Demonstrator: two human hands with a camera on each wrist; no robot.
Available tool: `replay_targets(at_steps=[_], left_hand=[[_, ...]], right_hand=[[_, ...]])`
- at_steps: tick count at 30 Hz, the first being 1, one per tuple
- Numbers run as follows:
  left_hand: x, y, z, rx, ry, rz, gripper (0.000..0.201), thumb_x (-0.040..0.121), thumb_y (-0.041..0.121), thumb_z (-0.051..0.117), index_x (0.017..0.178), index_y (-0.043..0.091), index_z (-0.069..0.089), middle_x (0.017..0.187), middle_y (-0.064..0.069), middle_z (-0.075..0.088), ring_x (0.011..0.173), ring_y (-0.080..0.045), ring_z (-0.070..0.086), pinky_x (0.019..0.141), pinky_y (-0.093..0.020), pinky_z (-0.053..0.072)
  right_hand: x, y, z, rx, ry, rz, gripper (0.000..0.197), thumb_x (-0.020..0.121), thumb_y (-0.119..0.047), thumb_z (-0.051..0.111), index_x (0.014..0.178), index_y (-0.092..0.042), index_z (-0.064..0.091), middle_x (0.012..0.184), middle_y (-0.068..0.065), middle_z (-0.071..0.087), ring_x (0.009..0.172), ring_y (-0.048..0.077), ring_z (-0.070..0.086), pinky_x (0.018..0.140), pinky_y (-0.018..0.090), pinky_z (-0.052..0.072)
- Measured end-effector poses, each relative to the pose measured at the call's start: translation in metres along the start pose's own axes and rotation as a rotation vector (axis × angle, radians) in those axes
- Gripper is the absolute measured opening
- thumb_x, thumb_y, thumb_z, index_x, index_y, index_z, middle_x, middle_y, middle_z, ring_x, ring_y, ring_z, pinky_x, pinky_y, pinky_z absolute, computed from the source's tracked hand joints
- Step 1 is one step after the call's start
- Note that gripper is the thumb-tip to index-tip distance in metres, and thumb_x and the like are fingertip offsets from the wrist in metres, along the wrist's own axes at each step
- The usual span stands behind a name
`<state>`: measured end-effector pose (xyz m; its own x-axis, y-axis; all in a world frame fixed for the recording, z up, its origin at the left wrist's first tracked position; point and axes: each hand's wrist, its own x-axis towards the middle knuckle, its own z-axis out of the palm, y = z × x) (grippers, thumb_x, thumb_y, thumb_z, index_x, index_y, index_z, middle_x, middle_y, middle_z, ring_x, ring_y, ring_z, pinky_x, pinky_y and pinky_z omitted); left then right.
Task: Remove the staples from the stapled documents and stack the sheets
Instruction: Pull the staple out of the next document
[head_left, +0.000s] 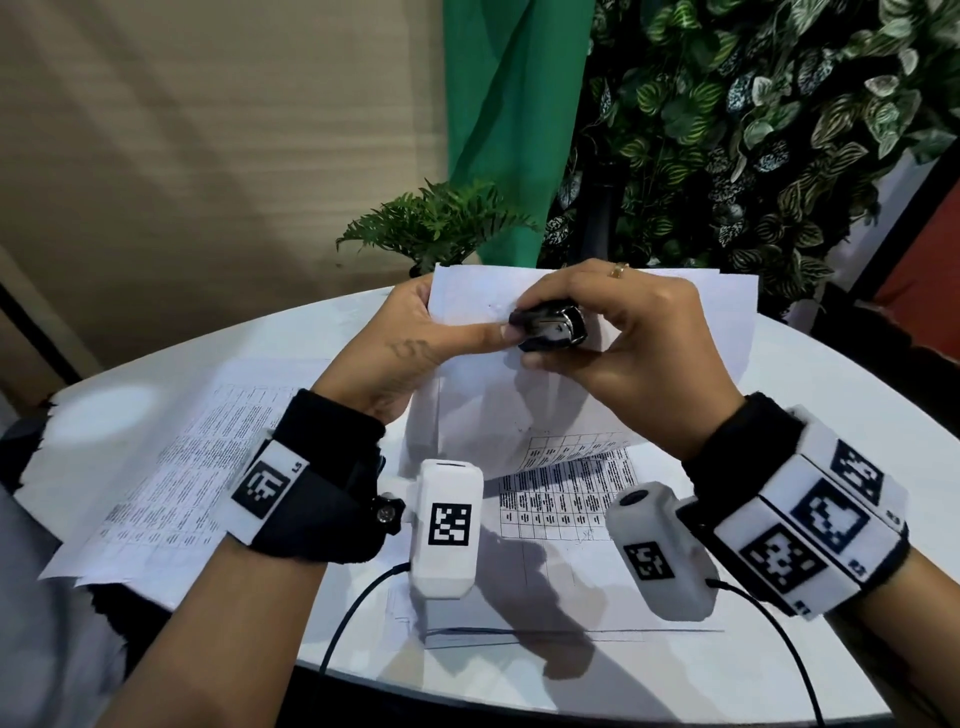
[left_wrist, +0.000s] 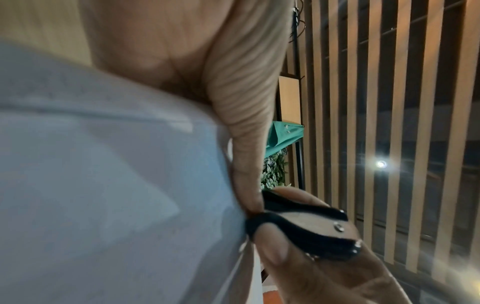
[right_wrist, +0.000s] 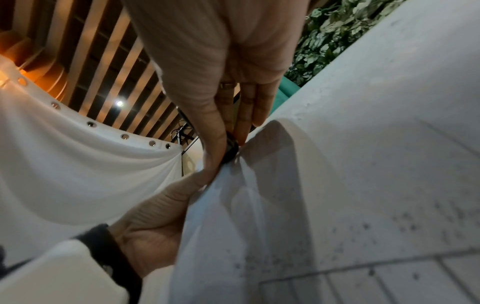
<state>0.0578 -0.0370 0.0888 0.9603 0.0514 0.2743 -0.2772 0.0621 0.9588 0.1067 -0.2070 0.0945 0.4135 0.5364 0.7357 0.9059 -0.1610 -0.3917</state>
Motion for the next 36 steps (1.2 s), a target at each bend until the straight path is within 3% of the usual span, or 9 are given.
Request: replay_targets(at_steps=[9,13,16,20,24,26,28,30,36], left_hand=[[0.001,0.000,0.000,-0.052,-0.023,-0.046,0.034,0.066,0.003,0.072,0.099,0.010,0.066,0.091,-0.003,0.074,0.082,-0.016,0.069,0.074,-0.028,0.056],[0.002,-0.004,0.001,-0.060,0.016,-0.039,0.039,0.070,0.000,0.067,0.109,0.003,0.063,0.097,-0.006,0.073,0.086,-0.019,0.068,0.075,-0.030,0.056],[0.002,-0.003,0.006,-0.042,0.068,-0.008,0.043,0.068,-0.002,0.071,0.109,-0.002,0.058,0.093,-0.006,0.071,0.080,-0.016,0.067,0.072,-0.028,0.056],[0.001,-0.003,0.019,0.033,0.240,0.081,0.039,0.069,-0.010,0.072,0.086,0.013,0.047,0.069,0.007,0.064,0.060,-0.003,0.059,0.057,-0.018,0.050],[0.000,-0.006,0.024,0.156,0.360,0.161,0.044,0.066,0.002,0.080,0.082,0.020,0.043,0.078,0.001,0.058,0.068,-0.005,0.056,0.062,-0.025,0.050],[0.000,-0.007,0.021,0.142,0.382,0.143,0.044,0.063,0.008,0.079,0.084,0.020,0.043,0.083,-0.005,0.060,0.075,-0.014,0.057,0.068,-0.033,0.051],[0.000,-0.006,0.018,0.105,0.381,0.126,0.044,0.067,0.001,0.079,0.086,0.018,0.043,0.086,-0.007,0.060,0.077,-0.018,0.058,0.071,-0.034,0.053],[0.000,-0.004,0.017,0.081,0.367,0.118,0.042,0.072,-0.006,0.074,0.086,0.018,0.043,0.086,-0.005,0.061,0.075,-0.016,0.061,0.071,-0.031,0.055],[-0.003,-0.005,0.022,0.072,0.356,0.094,0.043,0.072,-0.011,0.071,0.094,0.013,0.042,0.084,-0.001,0.063,0.064,-0.002,0.064,0.057,-0.018,0.052]], right_hand=[[-0.004,0.003,-0.006,0.268,0.013,0.113,0.036,0.064,-0.016,0.081,0.098,-0.010,0.069,0.093,0.003,0.071,0.089,0.010,0.067,0.082,0.018,0.050],[-0.004,0.005,-0.007,0.364,0.007,0.165,0.037,0.063,-0.010,0.081,0.098,-0.011,0.068,0.095,0.004,0.071,0.090,0.012,0.068,0.082,0.021,0.051],[-0.004,0.005,-0.009,0.387,0.008,0.169,0.037,0.064,-0.008,0.081,0.098,-0.012,0.067,0.095,0.004,0.070,0.088,0.010,0.067,0.080,0.017,0.049],[-0.004,0.004,-0.008,0.309,0.033,0.142,0.035,0.064,-0.014,0.081,0.096,-0.016,0.066,0.092,0.003,0.068,0.087,0.010,0.065,0.080,0.017,0.048],[-0.005,-0.002,-0.011,0.086,0.082,0.073,0.030,0.066,-0.018,0.081,0.093,-0.013,0.069,0.088,-0.004,0.064,0.084,0.008,0.060,0.080,0.014,0.044],[-0.009,-0.004,-0.014,-0.081,0.087,0.032,0.027,0.068,-0.015,0.080,0.091,-0.009,0.069,0.087,-0.002,0.063,0.082,0.011,0.058,0.078,0.016,0.044],[-0.017,-0.003,-0.016,-0.181,0.063,0.055,0.026,0.068,-0.013,0.079,0.091,-0.009,0.069,0.087,0.001,0.064,0.082,0.018,0.059,0.076,0.028,0.046],[-0.029,0.001,-0.015,-0.211,0.018,0.112,0.025,0.068,-0.014,0.077,0.091,-0.010,0.068,0.086,0.002,0.065,0.082,0.024,0.060,0.073,0.036,0.044],[-0.045,0.008,-0.015,-0.217,-0.090,0.255,0.035,0.066,-0.018,0.082,0.098,-0.013,0.067,0.091,0.000,0.065,0.086,0.022,0.059,0.076,0.039,0.048]])
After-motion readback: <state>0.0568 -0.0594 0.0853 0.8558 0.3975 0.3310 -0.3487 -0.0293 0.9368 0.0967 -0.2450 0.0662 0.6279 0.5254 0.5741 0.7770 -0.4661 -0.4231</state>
